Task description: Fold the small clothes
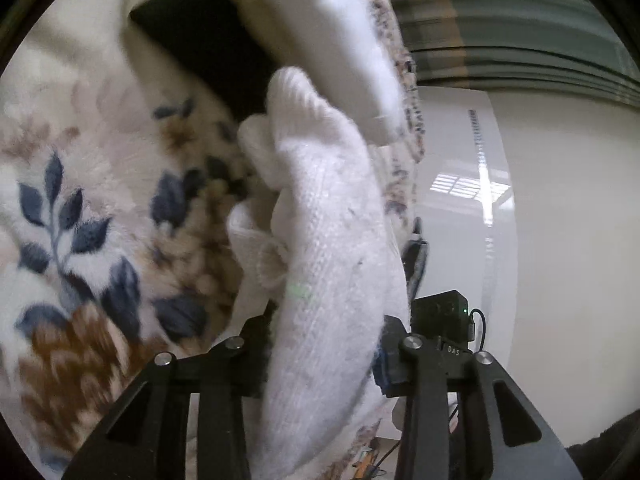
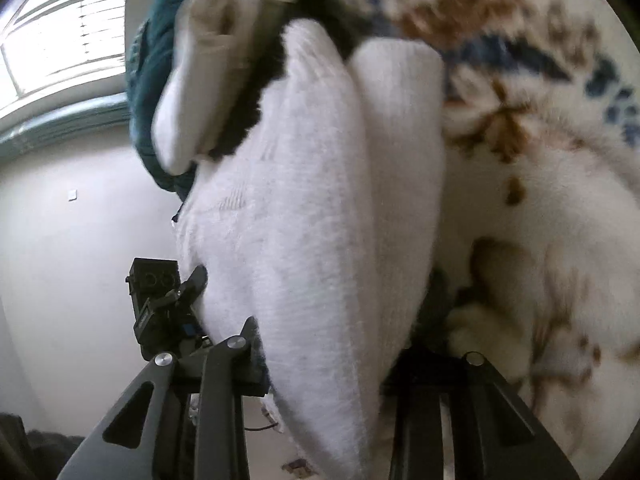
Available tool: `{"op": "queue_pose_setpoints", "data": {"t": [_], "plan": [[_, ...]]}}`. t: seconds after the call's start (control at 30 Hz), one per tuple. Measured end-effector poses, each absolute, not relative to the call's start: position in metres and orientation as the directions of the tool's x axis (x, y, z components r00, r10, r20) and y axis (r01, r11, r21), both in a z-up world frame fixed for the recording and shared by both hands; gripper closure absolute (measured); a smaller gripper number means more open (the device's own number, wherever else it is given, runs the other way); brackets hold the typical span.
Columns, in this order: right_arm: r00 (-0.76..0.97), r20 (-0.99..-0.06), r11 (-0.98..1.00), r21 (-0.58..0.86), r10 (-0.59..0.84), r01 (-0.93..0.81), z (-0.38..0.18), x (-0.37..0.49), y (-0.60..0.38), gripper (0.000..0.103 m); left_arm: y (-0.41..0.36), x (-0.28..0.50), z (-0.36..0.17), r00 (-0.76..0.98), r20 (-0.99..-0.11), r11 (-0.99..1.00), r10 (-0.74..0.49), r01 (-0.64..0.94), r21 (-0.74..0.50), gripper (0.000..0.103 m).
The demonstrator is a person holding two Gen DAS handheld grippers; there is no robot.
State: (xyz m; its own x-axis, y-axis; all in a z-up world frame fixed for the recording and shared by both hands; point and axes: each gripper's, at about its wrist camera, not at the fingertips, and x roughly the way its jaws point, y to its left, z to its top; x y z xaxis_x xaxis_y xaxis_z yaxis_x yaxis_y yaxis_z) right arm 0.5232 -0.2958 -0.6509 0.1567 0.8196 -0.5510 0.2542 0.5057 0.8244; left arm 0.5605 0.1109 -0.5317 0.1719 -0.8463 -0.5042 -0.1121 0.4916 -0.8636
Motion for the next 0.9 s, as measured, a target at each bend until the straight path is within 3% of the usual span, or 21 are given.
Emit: {"op": "queue_pose_setpoints", "data": {"t": [0.27, 0.43, 0.67, 0.8, 0.9], "plan": [[0.252, -0.525, 0.513, 0.851, 0.813, 0.116, -0.517, 0.557, -0.299, 0.068, 0.092, 0.604, -0.405, 0.271, -0.454, 0.481, -0.849, 0.037, -0.876, 0.069], [0.316, -0.501, 0.521, 0.853, 0.806, 0.024, -0.471, 0.643, -0.293, 0.068, 0.093, 0.681, -0.375, 0.337, -0.456, 0.517, -0.824, 0.113, -0.849, 0.069], [0.300, -0.532, 0.548, 0.836, 0.792, 0.035, -0.527, 0.774, -0.249, 0.068, 0.113, 0.784, -0.441, 0.352, -0.554, 0.611, -0.754, 0.065, -0.789, 0.068], [0.246, -0.586, 0.583, 0.807, 0.772, 0.094, -0.573, 0.807, -0.237, 0.068, 0.120, 0.802, -0.498, 0.301, -0.619, 0.646, -0.725, -0.012, -0.763, 0.068], [0.210, -0.626, 0.620, 0.778, 0.751, 0.100, -0.590, 0.820, -0.231, 0.067, 0.127, 0.803, -0.519, 0.275, -0.610, 0.622, -0.743, -0.051, -0.781, 0.062]]}}
